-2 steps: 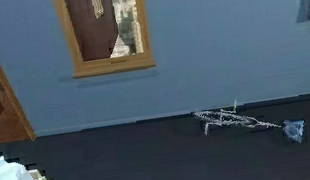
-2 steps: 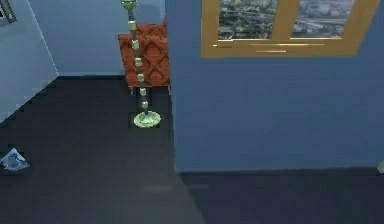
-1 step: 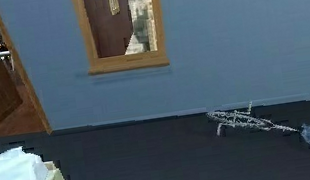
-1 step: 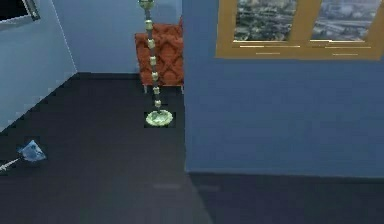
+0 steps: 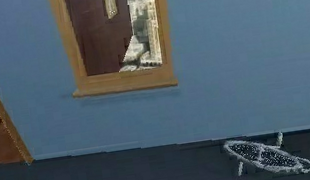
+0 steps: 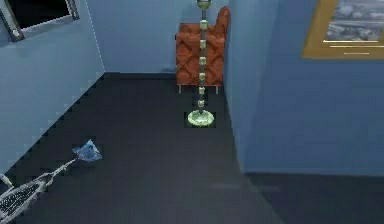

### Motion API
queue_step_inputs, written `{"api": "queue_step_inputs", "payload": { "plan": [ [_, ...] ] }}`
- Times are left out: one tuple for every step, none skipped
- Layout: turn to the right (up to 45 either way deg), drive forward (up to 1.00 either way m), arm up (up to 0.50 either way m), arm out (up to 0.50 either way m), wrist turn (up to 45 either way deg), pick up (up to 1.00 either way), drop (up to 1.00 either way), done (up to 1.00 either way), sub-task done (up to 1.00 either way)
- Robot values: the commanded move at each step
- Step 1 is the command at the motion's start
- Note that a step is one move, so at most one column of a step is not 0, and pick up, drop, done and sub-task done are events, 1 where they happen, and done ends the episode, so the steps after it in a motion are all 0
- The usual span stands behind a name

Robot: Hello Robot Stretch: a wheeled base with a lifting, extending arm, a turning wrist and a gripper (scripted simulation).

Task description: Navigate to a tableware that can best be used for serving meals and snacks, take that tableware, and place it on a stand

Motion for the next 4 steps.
{"api": "queue_step_inputs", "payload": {
  "plan": [
    [-18.0,0.0,0.0,0.0,0.0,0.0,0.0,0.0,0.0],
    [0.0,1.0,0.0,0.0,0.0,0.0,0.0,0.0,0.0],
    [-45.0,0.0,0.0,0.0,0.0,0.0,0.0,0.0,0.0],
    [0.0,0.05,0.0,0.0,0.0,0.0,0.0,0.0,0.0]
  ]
}}
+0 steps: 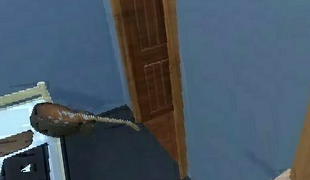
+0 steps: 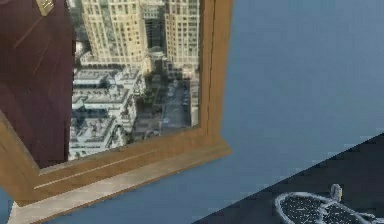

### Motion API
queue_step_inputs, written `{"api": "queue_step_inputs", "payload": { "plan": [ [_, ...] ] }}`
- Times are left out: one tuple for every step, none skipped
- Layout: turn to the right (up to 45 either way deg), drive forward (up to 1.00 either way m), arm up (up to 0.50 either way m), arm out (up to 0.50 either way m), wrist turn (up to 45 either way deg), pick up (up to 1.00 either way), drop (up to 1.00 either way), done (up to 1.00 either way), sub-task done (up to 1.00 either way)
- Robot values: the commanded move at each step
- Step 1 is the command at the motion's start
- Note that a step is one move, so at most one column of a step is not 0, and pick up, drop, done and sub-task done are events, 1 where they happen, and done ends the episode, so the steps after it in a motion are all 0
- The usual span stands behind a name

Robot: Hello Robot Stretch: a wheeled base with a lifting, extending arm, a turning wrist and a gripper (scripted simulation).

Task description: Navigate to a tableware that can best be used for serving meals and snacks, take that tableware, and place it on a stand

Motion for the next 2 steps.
{"api": "queue_step_inputs", "payload": {
  "plan": [
    [0.0,0.3,0.0,0.0,0.0,0.0,0.0,0.0,0.0],
    [-21.0,0.0,0.0,0.0,0.0,0.0,0.0,0.0,0.0]
  ]
}}
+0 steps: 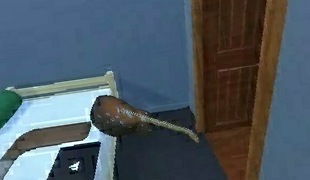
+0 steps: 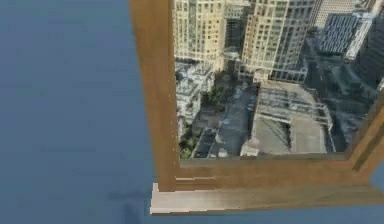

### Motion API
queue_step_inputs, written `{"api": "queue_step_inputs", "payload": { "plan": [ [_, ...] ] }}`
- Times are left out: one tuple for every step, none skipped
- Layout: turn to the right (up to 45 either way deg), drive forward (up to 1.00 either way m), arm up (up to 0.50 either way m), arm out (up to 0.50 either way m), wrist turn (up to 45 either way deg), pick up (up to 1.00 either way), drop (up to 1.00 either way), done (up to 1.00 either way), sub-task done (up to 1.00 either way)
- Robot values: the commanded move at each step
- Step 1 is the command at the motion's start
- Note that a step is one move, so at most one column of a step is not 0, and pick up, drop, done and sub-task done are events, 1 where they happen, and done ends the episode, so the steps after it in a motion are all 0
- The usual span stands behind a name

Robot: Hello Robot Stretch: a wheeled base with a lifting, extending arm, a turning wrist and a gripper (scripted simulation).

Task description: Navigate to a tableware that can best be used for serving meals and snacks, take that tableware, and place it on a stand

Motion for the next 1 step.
{"api": "queue_step_inputs", "payload": {
  "plan": [
    [0.0,1.0,0.0,0.0,0.0,0.0,0.0,0.0,0.0]
  ]
}}
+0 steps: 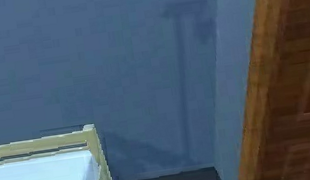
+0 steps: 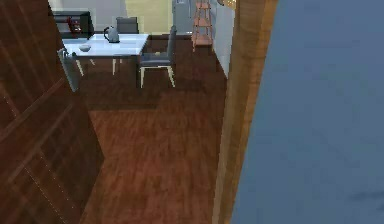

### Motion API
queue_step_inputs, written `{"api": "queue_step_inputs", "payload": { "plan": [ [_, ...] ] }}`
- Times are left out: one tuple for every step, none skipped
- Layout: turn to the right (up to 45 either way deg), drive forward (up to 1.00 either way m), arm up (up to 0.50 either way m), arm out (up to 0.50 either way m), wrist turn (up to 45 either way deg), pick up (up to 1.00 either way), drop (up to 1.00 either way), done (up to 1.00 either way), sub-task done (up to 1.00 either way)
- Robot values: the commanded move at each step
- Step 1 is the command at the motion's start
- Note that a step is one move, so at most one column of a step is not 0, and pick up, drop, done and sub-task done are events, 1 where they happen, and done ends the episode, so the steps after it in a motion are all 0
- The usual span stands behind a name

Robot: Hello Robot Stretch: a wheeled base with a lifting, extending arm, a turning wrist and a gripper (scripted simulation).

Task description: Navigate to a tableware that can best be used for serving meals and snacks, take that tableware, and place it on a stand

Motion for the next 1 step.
{"api": "queue_step_inputs", "payload": {
  "plan": [
    [-18.0,0.0,0.0,0.0,0.0,0.0,0.0,0.0,0.0]
  ]
}}
